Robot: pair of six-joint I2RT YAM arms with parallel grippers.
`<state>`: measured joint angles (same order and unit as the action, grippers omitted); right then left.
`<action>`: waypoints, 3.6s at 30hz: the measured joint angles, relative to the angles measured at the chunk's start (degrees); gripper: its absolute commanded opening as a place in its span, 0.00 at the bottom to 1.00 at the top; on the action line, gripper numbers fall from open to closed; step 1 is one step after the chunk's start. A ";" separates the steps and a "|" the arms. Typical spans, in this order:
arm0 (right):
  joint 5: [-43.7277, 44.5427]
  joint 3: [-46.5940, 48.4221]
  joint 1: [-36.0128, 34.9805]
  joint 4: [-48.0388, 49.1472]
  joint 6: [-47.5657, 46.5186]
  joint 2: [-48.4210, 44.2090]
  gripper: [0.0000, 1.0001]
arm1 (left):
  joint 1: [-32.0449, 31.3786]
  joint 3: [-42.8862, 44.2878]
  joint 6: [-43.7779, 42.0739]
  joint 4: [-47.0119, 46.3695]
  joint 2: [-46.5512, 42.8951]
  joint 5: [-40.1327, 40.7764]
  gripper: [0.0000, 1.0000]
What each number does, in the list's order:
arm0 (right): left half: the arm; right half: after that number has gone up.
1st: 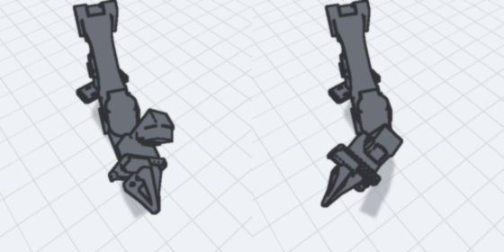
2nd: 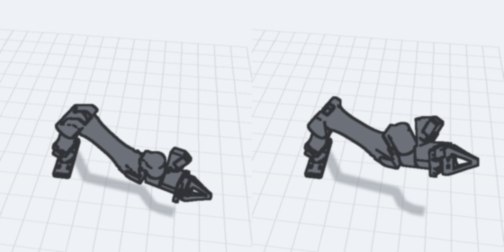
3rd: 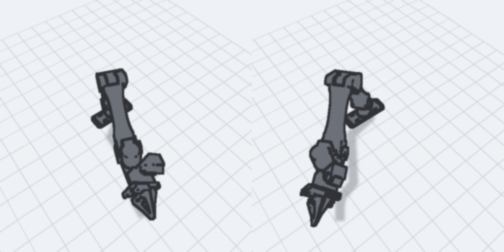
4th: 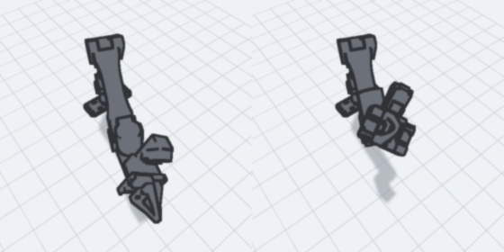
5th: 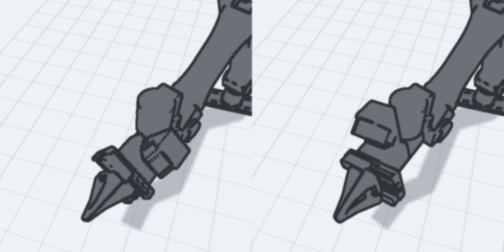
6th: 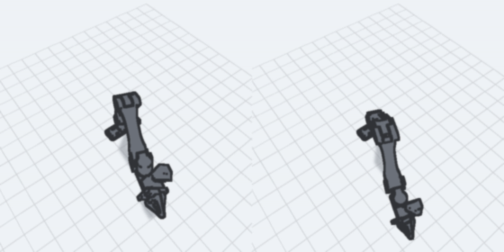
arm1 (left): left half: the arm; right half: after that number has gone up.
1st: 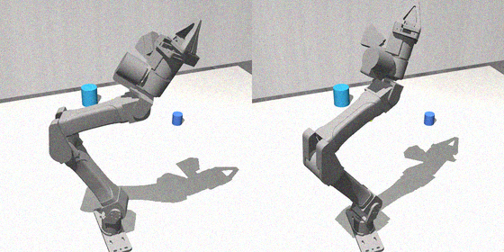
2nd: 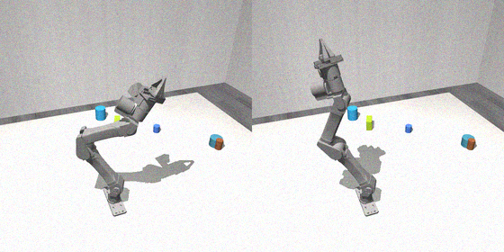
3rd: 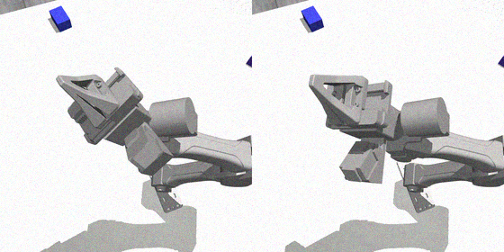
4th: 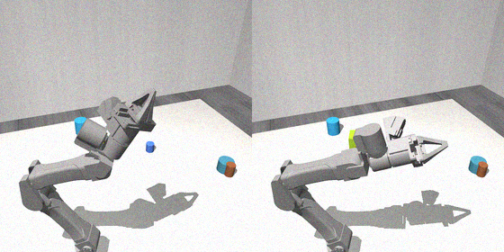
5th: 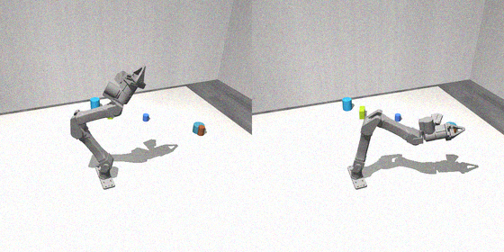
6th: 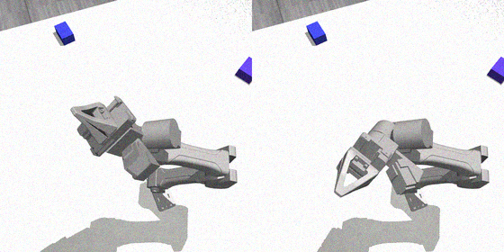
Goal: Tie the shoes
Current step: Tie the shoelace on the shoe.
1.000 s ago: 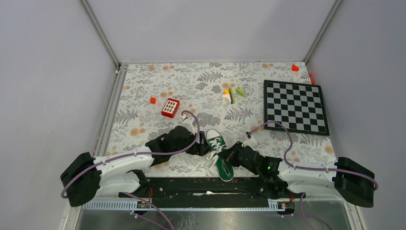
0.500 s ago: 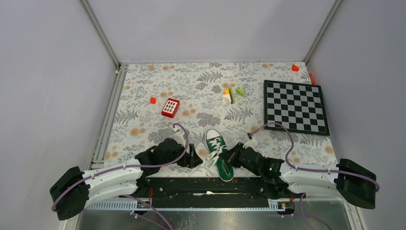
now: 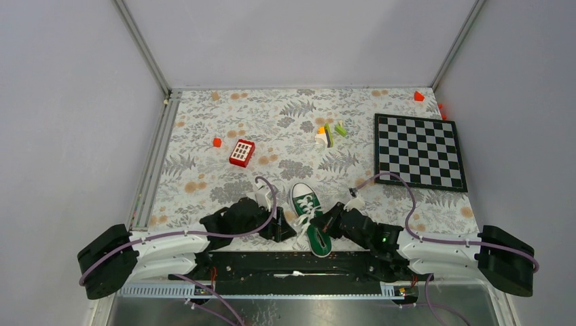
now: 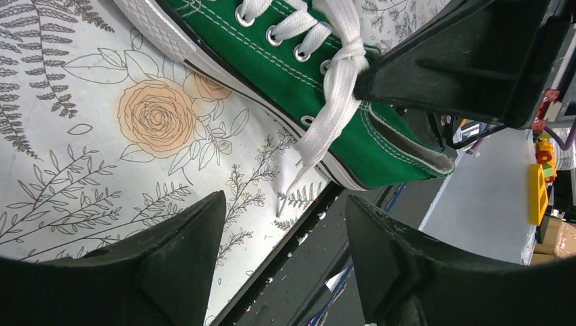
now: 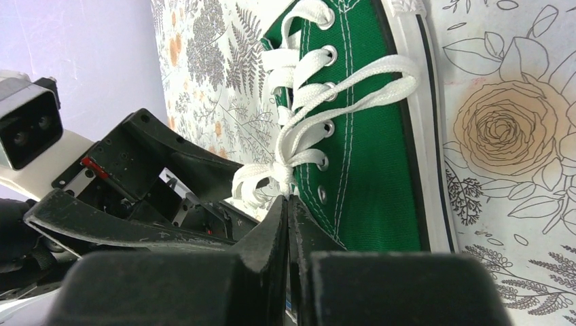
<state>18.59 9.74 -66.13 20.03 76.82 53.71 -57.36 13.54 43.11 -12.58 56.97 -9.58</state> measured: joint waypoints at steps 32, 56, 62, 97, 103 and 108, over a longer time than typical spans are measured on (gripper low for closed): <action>-5.35 1.27 -0.02 -1.77 -4.09 0.15 0.00 | 0.00 -0.07 -0.15 -2.16 -0.35 0.74 0.70; -12.22 4.00 -0.04 -8.24 -9.09 0.00 0.00 | 0.00 -0.07 -0.17 -2.54 -0.35 0.72 0.70; -13.18 4.50 -0.07 -8.70 -9.99 0.00 0.00 | 0.00 -0.07 -0.17 -2.56 -0.35 0.72 0.70; -22.69 7.26 -0.11 -9.46 -13.97 3.87 0.00 | 0.00 0.26 -0.02 -2.56 0.15 1.68 0.65; -24.13 8.09 -0.24 -9.46 -14.32 5.14 0.00 | 0.00 0.26 0.09 -2.56 0.15 2.27 0.63; -24.30 8.20 -0.28 -9.62 -14.62 5.18 0.00 | 0.00 0.26 0.28 -2.58 0.15 2.91 0.62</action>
<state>-5.72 17.93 -66.41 10.41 62.19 58.89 -57.36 13.80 43.40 -15.16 57.12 -6.68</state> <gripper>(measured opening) 0.015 0.628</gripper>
